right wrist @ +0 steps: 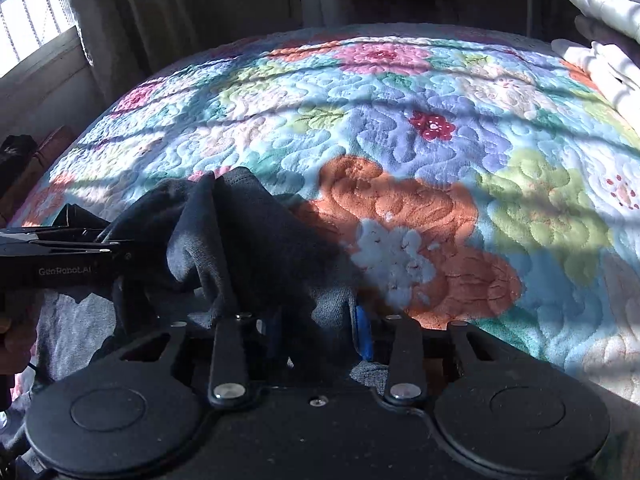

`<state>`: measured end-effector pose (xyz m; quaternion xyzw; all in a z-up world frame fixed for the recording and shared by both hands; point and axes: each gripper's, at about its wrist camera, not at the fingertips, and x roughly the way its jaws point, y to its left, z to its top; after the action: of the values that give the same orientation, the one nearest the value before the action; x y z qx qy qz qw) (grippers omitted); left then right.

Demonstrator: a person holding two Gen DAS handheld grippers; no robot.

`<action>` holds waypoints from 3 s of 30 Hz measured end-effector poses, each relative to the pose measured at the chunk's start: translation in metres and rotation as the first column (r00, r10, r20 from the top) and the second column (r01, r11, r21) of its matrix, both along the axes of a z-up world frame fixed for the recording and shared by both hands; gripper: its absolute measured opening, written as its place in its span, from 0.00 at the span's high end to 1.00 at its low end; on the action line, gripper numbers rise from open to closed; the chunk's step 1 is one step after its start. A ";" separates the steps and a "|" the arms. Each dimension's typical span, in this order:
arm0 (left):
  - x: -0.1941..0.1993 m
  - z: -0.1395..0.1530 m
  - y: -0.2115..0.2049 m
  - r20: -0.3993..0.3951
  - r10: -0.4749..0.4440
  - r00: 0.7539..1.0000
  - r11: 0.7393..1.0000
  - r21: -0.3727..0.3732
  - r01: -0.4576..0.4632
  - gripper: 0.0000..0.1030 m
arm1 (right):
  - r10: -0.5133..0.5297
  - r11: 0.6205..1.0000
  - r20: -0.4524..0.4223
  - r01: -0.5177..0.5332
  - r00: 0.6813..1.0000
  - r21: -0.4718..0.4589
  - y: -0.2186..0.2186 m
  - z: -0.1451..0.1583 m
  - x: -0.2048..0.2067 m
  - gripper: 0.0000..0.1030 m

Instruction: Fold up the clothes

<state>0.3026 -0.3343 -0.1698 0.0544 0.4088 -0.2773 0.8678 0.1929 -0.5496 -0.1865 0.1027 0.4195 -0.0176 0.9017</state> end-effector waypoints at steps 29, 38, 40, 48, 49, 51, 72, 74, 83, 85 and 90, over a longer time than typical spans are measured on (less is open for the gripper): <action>-0.021 0.044 0.087 0.116 0.070 0.991 0.996 -0.059 -0.064 0.32 | -0.256 0.913 0.302 0.332 0.918 -0.237 -0.018 0.076 -0.065 0.56; -0.038 0.030 0.150 0.133 0.096 0.986 0.994 0.032 -0.101 0.30 | 0.002 0.985 0.221 -0.040 0.975 0.167 0.039 0.087 -0.010 0.46; -0.039 0.026 0.153 0.121 0.061 0.991 0.996 0.050 -0.068 0.30 | 0.063 0.990 0.209 -0.088 0.976 0.111 0.053 0.084 0.008 0.46; -0.029 0.008 0.149 0.105 0.003 0.994 0.997 0.075 -0.011 0.28 | 0.195 0.973 0.122 -0.207 0.973 0.098 0.079 0.061 0.092 0.43; -0.024 0.005 0.150 0.088 0.019 0.996 0.998 0.065 -0.025 0.28 | 0.177 0.971 0.102 -0.190 0.979 0.143 0.078 0.055 0.102 0.43; -0.016 0.002 0.152 0.073 0.051 0.996 0.998 0.043 -0.054 0.28 | 0.126 0.979 0.064 -0.134 0.990 0.155 0.078 0.044 0.120 0.43; 0.038 0.020 0.153 0.090 0.236 0.968 0.971 -0.045 -0.233 0.89 | 0.063 0.998 0.261 -0.056 0.963 -0.035 0.049 0.048 0.166 0.91; 0.049 0.014 0.158 0.025 0.292 0.956 0.955 -0.054 -0.291 0.89 | 0.030 0.999 0.323 -0.038 0.946 0.020 0.038 0.057 0.168 0.90; 0.061 -0.003 0.174 -0.062 0.396 0.916 0.916 -0.049 -0.399 0.80 | -0.144 0.990 0.304 0.134 0.942 0.053 -0.004 0.052 0.152 0.55; 0.056 -0.003 0.174 -0.053 0.384 0.922 0.922 -0.032 -0.386 0.76 | -0.139 0.990 0.270 0.135 0.953 0.033 -0.009 0.048 0.141 0.54; 0.035 0.001 0.175 -0.050 0.379 0.924 0.925 -0.011 -0.380 0.58 | -0.200 0.976 0.197 0.177 0.960 0.128 -0.021 0.043 0.092 0.51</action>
<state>0.3372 -0.1591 -0.1690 -0.0413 0.4289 -0.1096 0.8957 0.2852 -0.5703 -0.1432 0.1926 0.3109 -0.0699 0.9281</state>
